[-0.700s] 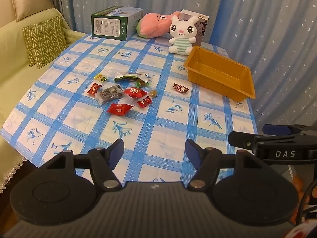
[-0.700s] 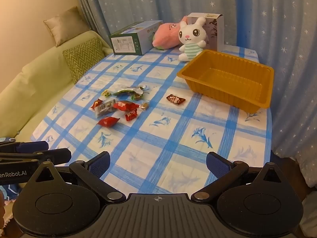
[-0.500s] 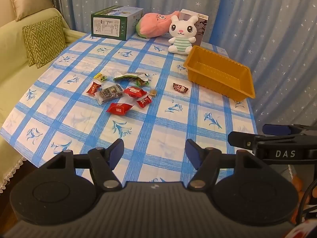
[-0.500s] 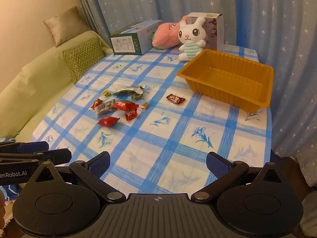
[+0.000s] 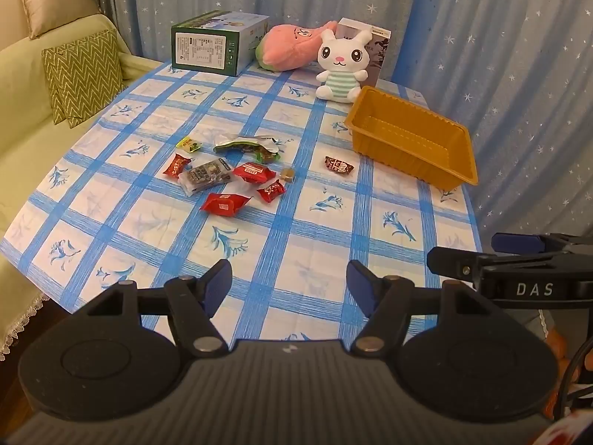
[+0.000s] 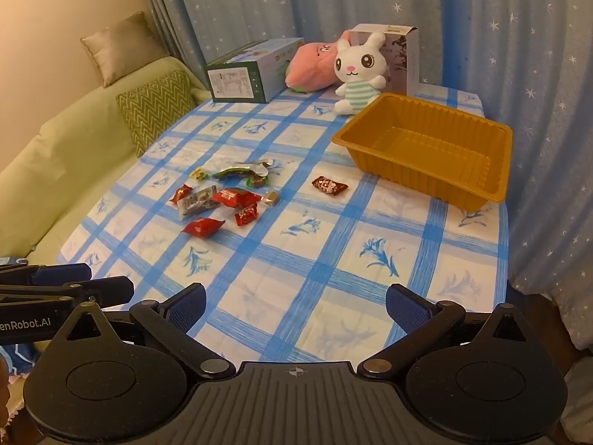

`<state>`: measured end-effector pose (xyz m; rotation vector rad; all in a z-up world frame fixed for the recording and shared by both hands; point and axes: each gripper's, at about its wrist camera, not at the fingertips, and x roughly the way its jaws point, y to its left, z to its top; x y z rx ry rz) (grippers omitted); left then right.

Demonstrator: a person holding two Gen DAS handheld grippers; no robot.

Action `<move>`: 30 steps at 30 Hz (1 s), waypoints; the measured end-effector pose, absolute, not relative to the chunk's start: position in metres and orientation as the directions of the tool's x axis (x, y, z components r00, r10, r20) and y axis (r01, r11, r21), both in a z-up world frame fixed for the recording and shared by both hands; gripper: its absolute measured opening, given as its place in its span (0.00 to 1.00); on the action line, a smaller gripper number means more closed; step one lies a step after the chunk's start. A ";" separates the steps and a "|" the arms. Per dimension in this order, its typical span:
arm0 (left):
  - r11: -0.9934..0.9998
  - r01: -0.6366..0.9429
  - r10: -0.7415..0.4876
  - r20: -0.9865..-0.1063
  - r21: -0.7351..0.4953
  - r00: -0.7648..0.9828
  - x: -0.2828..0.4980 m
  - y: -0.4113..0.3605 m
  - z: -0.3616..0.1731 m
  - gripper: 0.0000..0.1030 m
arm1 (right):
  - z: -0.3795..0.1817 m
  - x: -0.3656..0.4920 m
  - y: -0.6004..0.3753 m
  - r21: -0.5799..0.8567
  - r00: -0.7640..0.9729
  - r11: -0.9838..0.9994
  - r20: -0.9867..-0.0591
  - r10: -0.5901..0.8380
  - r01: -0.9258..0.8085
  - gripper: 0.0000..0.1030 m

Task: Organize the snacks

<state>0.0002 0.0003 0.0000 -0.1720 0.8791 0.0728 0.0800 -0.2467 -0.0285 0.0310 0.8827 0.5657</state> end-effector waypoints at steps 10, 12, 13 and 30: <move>0.984 -0.134 -0.008 -0.770 -0.121 0.638 0.001 0.000 0.000 0.64 | -0.028 0.080 -0.245 0.251 0.500 0.854 -0.721 0.479 -0.456 1.00; 0.983 -0.134 -0.008 -0.770 -0.121 0.638 0.001 0.000 0.000 0.64 | -0.028 0.081 -0.245 0.252 0.500 0.854 -0.721 0.480 -0.456 1.00; 0.983 -0.134 -0.008 -0.770 -0.121 0.638 0.001 0.000 0.000 0.64 | -0.028 0.081 -0.245 0.252 0.500 0.854 -0.721 0.479 -0.456 1.00; 0.983 -0.135 -0.008 -0.771 -0.122 0.637 0.000 0.000 0.000 0.64 | -0.028 0.086 -0.244 0.251 0.500 0.854 -0.722 0.479 -0.456 1.00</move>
